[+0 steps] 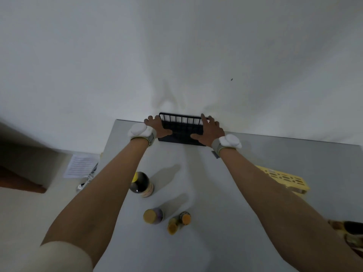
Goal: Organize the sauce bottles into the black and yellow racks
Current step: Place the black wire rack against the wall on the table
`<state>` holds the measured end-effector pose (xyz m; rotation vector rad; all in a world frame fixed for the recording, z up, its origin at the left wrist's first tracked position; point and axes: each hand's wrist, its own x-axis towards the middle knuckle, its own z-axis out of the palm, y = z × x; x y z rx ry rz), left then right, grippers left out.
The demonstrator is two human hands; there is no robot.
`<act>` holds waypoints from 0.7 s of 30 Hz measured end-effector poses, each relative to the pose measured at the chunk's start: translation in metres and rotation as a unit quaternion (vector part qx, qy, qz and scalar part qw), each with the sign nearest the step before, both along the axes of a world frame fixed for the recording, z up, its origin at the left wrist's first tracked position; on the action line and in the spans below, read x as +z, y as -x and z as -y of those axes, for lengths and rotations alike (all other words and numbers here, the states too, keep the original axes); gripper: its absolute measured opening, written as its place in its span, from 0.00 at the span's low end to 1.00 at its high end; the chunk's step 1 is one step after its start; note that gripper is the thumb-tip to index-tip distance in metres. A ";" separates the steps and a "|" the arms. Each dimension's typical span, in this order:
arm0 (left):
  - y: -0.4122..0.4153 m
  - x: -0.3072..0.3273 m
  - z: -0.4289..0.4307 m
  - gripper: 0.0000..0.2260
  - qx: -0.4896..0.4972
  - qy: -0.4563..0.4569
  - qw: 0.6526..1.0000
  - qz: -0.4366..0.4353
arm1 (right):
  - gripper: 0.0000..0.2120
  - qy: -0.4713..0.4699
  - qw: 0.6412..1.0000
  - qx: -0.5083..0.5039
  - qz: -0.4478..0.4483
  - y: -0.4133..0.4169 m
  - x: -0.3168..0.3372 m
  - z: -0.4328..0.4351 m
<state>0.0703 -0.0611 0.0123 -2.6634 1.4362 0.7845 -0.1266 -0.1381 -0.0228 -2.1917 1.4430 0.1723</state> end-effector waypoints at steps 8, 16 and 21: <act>-0.023 0.026 -0.043 0.37 -0.055 0.016 0.998 -0.023 | 0.49 -0.004 1.000 -0.010 0.008 -0.016 0.021 -0.050; -0.041 0.050 -0.106 0.37 -0.099 0.035 0.990 -0.094 | 0.45 0.012 0.999 -0.033 0.015 -0.034 0.045 -0.128; -0.032 0.059 -0.135 0.37 -0.133 0.055 0.982 -0.126 | 0.42 0.008 0.998 -0.048 0.026 -0.038 0.061 -0.165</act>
